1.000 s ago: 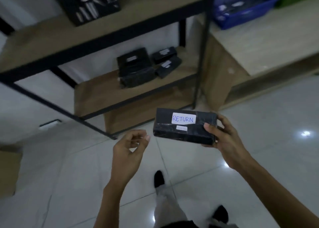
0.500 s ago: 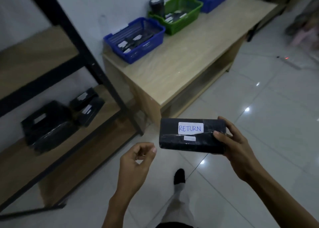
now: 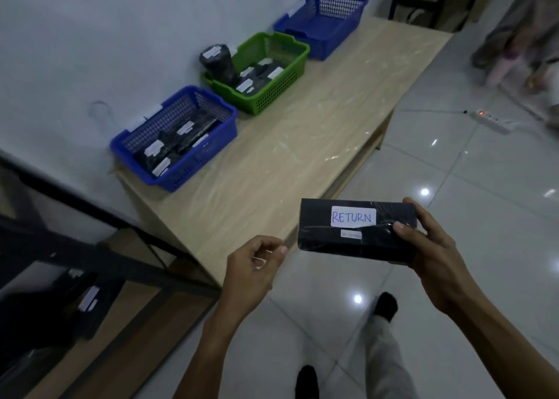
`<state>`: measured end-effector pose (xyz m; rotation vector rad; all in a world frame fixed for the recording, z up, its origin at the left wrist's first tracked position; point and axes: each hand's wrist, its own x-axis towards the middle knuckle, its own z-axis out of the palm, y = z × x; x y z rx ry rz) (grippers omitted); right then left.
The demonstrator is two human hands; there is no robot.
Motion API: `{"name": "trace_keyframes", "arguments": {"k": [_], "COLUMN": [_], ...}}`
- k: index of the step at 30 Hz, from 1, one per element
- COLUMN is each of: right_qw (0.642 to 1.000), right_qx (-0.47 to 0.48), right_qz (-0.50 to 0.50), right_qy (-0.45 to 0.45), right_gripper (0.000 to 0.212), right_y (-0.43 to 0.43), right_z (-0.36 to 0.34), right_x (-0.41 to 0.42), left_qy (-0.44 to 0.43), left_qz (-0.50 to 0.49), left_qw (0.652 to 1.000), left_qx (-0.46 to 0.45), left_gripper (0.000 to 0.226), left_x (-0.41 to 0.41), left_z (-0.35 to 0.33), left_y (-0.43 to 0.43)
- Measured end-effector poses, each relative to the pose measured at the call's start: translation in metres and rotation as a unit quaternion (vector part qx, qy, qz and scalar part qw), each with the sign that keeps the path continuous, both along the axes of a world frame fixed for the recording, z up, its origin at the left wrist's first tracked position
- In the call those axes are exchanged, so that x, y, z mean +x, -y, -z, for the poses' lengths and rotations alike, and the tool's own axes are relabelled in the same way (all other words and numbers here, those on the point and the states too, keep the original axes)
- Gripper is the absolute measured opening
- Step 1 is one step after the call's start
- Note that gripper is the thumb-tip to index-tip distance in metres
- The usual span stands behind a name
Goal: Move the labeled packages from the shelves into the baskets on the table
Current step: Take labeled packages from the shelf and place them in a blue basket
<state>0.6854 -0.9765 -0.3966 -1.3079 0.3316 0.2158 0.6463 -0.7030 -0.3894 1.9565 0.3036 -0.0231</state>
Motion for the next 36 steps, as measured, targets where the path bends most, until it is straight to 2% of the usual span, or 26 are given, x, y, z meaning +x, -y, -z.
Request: {"name": "trace_keyframes", "arguments": {"k": [3,9,14,21,24,26,30,36], "right_qw": [1.0,0.997,0.995,0.995,0.994,0.994,0.99,0.983], "right_qx": [-0.001,-0.014,-0.018,-0.018,-0.033,-0.04,-0.057,-0.07], "right_qz": [-0.022,-0.075,-0.093,-0.098,-0.102,-0.105,-0.13,-0.166], "right_qy": [-0.001,0.007,0.015,0.011,-0.007,-0.008,0.013,0.029], "right_gripper": [0.092,0.104,0.062,0.051,0.06,0.047,0.037,0.036], "right_y": [0.022,0.079,0.107,0.115,0.113,0.112,0.102,0.083], "right_z": [0.005,-0.007,-0.016,-0.009,-0.006,-0.006,-0.012,-0.011], "right_x": [0.064,0.199,0.318,0.476,0.538,0.576,0.666,0.793], "left_qy": [0.0,-0.005,0.006,-0.011,-0.017,-0.014,-0.008,-0.011], "left_qz": [-0.017,-0.086,-0.132,-0.145,-0.144,-0.156,-0.179,-0.243], "left_qw": [1.0,0.996,0.991,0.989,0.988,0.987,0.983,0.966], "left_qx": [0.019,0.03,0.004,0.036,0.049,0.046,0.045,0.092], "left_gripper": [0.005,0.006,0.003,0.003,0.002,0.002,0.001,0.004], "left_x": [0.057,0.173,0.273,0.4,0.461,0.497,0.58,0.686], "left_z": [0.008,0.004,0.0,0.022,0.03,0.028,0.025,0.017], "left_y": [0.023,0.08,0.116,0.137,0.137,0.138,0.138,0.139]}}
